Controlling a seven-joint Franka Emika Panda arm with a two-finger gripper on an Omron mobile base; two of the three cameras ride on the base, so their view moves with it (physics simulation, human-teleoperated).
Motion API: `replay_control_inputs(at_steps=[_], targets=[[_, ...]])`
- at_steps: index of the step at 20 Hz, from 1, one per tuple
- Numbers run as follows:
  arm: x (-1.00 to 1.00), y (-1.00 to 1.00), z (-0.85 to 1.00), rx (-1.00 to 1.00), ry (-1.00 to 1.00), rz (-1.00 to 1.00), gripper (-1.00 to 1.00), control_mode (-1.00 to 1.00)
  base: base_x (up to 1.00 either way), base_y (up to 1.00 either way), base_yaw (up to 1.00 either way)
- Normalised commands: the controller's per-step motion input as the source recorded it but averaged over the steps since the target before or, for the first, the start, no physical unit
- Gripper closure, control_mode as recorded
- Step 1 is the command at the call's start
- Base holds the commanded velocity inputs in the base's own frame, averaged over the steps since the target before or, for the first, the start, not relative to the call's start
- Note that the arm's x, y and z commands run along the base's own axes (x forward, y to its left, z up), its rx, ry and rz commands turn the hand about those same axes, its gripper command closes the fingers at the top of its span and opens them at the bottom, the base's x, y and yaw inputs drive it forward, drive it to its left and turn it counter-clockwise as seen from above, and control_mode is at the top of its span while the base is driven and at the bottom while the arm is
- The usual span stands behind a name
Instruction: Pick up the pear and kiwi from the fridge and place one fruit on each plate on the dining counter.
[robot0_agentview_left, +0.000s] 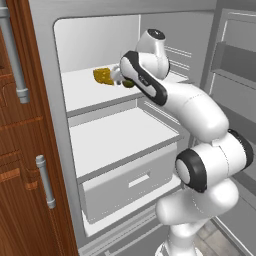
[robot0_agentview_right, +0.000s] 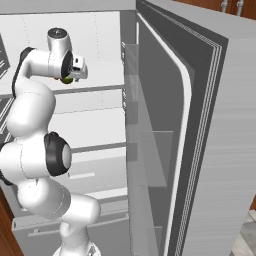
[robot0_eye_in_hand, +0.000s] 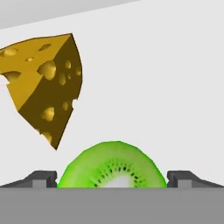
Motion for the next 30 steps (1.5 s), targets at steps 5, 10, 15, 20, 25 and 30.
replay_control_inputs(at_steps=[5,10,15,20,25,30], targets=[[0.00,0.08,-0.34,-0.01,0.00,0.00,-1.00,-1.00,0.00,0.00,0.00],[0.00,0.02,-0.15,-0.01,0.00,0.00,-1.00,-1.00,0.00,0.00,0.00],[0.00,0.00,0.00,0.00,0.00,0.00,-1.00,-1.00,0.00,0.00,0.00],[0.00,0.00,0.00,0.00,0.00,0.00,1.00,-1.00,0.00,0.00,0.00],[0.00,0.00,0.00,0.00,0.00,0.00,1.00,-1.00,0.00,0.00,0.00],[0.00,0.00,0.00,0.00,0.01,0.00,1.00,-1.00,0.00,0.00,0.00]])
